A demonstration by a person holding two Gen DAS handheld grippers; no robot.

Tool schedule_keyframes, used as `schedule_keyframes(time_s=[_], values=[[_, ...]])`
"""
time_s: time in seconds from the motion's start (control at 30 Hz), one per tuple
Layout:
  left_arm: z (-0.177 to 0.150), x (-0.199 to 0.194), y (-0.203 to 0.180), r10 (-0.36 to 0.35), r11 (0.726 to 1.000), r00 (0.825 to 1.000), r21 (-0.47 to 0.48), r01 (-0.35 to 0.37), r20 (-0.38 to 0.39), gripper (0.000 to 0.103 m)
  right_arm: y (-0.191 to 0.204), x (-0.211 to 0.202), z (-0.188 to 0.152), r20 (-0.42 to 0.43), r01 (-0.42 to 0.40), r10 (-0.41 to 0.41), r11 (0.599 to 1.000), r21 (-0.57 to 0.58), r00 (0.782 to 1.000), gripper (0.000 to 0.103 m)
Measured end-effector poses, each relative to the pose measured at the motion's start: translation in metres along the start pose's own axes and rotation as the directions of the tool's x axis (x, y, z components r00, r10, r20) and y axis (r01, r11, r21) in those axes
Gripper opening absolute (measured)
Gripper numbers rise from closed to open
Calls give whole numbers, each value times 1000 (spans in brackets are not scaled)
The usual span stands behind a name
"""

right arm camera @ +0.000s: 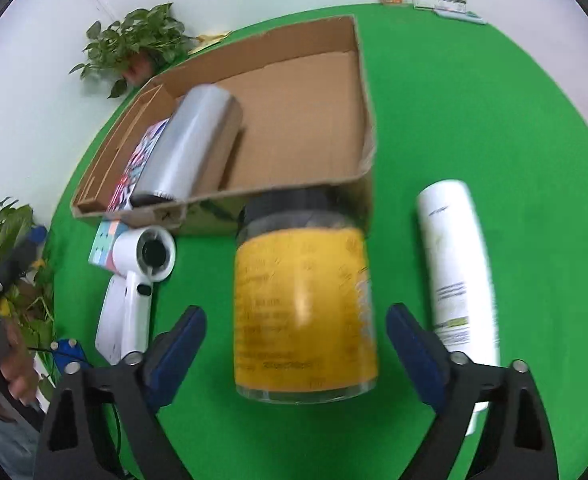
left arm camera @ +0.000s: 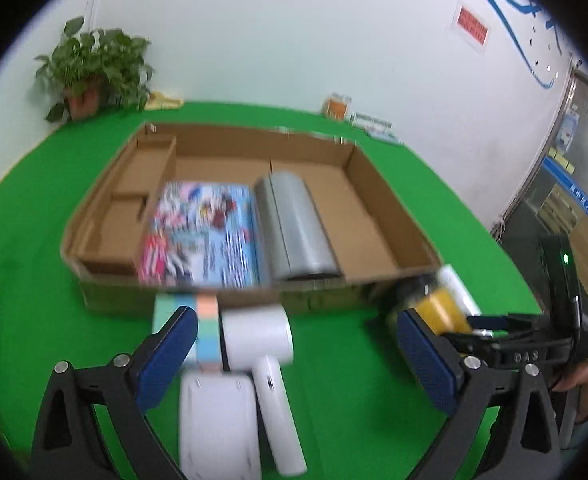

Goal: Organize rigid objects
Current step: 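Grasp the yellow-labelled jar with the left tool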

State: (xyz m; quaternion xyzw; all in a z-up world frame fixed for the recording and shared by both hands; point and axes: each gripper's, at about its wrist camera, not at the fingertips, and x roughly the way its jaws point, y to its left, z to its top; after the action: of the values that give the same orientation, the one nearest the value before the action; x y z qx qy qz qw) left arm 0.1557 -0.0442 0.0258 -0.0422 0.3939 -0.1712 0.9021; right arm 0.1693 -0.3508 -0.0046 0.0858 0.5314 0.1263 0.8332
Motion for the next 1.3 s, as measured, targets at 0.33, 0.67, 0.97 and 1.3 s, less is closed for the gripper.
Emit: schedule_keyframes(time_s=[0.33, 0.67, 0.97, 1.3], values=[[-31, 22, -16, -409, 909, 865, -208, 360, -291, 100, 26, -17, -75, 3, 88, -88, 981, -174, 996, 75], [-59, 58, -21, -544, 833, 731, -367, 413, -412, 100, 39, -47, -98, -36, -239, 236, 964, -117, 971, 95], [-67, 70, -14, -480, 869, 750, -365, 334, -456, 87, 53, 8, -98, -174, -363, 361, 932, 24, 916, 77], [-75, 65, -5, -471, 873, 765, -357, 333, -438, 86, 69, 18, -99, -158, -311, 307, 950, 0, 938, 83]])
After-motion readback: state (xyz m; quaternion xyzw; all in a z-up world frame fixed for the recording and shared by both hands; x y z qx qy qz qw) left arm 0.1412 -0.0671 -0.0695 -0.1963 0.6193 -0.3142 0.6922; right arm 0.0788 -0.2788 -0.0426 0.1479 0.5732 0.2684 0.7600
